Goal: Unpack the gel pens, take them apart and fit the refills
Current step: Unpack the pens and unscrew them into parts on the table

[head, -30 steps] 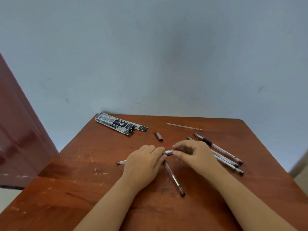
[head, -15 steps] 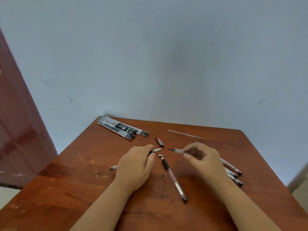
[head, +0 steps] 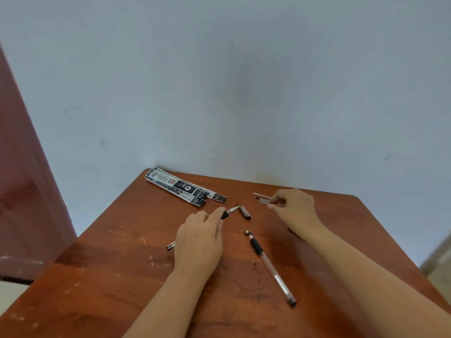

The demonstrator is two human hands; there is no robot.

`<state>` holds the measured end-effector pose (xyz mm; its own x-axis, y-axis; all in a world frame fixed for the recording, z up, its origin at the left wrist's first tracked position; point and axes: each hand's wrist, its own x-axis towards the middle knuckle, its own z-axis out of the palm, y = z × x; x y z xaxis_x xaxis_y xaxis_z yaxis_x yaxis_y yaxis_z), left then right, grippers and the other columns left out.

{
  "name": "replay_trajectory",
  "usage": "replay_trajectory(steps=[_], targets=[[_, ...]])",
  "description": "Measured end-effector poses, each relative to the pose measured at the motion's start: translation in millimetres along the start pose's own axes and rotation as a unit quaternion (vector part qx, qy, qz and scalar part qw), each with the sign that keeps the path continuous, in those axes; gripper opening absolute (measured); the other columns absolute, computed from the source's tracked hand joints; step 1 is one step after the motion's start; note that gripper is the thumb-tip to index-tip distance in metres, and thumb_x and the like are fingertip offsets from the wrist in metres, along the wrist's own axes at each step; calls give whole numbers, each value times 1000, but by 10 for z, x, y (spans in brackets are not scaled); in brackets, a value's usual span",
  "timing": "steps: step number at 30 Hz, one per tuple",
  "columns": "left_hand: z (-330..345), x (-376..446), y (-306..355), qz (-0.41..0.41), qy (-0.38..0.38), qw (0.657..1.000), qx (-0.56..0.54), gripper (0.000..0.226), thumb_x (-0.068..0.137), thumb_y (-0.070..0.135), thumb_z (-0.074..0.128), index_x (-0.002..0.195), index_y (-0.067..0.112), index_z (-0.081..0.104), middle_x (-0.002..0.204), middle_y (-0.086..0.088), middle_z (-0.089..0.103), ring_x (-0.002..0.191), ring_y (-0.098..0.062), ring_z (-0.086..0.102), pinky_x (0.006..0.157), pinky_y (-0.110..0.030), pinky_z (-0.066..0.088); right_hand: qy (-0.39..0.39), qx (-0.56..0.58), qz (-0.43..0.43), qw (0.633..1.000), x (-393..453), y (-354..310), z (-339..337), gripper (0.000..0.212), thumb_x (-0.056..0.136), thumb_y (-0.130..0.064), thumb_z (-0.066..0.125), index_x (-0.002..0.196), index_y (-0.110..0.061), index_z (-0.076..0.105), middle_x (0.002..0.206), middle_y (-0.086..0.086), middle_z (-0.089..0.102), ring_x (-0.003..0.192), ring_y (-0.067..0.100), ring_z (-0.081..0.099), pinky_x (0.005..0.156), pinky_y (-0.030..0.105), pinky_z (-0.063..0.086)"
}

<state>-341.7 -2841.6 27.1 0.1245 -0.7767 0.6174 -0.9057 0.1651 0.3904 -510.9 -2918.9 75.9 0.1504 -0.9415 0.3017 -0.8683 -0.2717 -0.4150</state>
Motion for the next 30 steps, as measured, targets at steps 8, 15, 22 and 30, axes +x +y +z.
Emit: replay_trajectory(steps=[8,15,22,30], targets=[[-37,54,49,-39,-56,998,6,39,96,23,29,135,24,34,116,2,50,102,-14,44,77,-23,30,-1,-23,62,998,251,-20,268,15,84,-13,52,91,-18,64,105,1,65,108,20,51,94,35,31],[-69,92,54,-50,-93,994,24,33,93,21,42,126,21,46,109,2,55,97,-14,49,78,-25,37,-3,6,57,998,327,-58,360,11,81,-16,58,89,-15,66,103,2,67,105,21,55,95,35,39],[-55,92,39,-58,-82,995,5,34,97,25,30,130,26,38,116,7,49,104,-9,42,84,-21,33,-17,47,27,998,216,-127,366,9,78,-12,59,74,-20,58,94,2,65,99,21,56,93,42,43],[-46,110,45,-52,-106,993,27,34,96,26,31,129,25,39,115,7,50,104,-9,43,85,-21,35,-64,-7,32,997,67,-25,303,7,80,-27,61,81,-22,57,89,-6,58,101,15,53,95,38,38]])
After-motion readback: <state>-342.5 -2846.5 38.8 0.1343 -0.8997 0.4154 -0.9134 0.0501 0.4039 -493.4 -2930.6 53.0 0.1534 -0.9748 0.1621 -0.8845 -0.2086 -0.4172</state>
